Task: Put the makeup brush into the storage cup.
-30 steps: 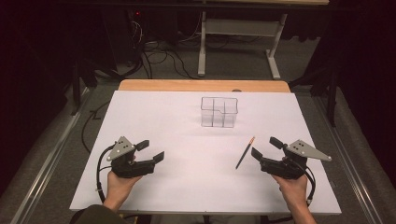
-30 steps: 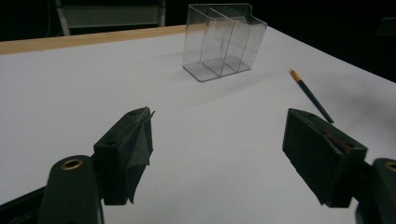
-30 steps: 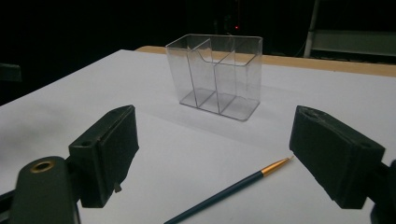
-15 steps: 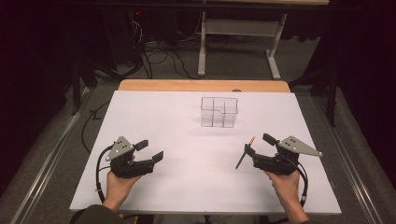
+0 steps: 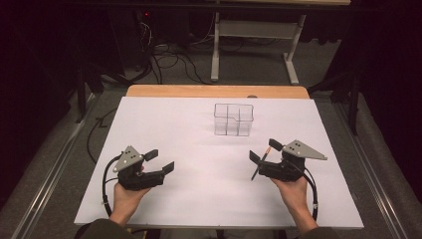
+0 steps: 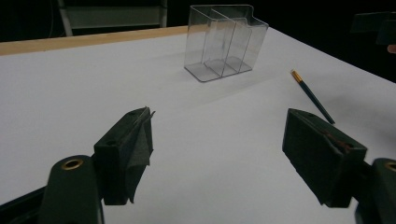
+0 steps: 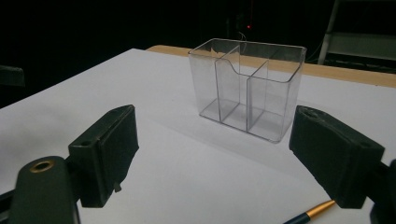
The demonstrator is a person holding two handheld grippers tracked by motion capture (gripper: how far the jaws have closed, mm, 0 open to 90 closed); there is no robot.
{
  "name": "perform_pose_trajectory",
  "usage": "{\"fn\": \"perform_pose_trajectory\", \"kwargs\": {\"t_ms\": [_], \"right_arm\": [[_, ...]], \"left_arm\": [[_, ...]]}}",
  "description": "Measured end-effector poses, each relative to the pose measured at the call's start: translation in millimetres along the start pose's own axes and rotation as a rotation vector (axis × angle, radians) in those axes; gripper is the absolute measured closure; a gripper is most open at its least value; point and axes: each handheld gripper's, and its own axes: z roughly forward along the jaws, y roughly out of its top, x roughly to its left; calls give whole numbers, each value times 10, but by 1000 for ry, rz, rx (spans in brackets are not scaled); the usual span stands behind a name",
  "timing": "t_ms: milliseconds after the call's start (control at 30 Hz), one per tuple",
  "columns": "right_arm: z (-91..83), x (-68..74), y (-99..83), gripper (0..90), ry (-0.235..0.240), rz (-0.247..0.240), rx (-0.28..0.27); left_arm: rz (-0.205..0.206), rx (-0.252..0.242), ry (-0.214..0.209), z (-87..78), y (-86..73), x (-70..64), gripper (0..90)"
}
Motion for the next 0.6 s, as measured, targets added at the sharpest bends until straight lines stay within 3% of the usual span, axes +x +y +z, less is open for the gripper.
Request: {"fn": "perform_pose_trajectory", "kwargs": {"t_ms": [600], "right_arm": [[204,57,69,166,3,4,-7]], "left_arm": [[3,7,1,8,-3,-9,247]]}}
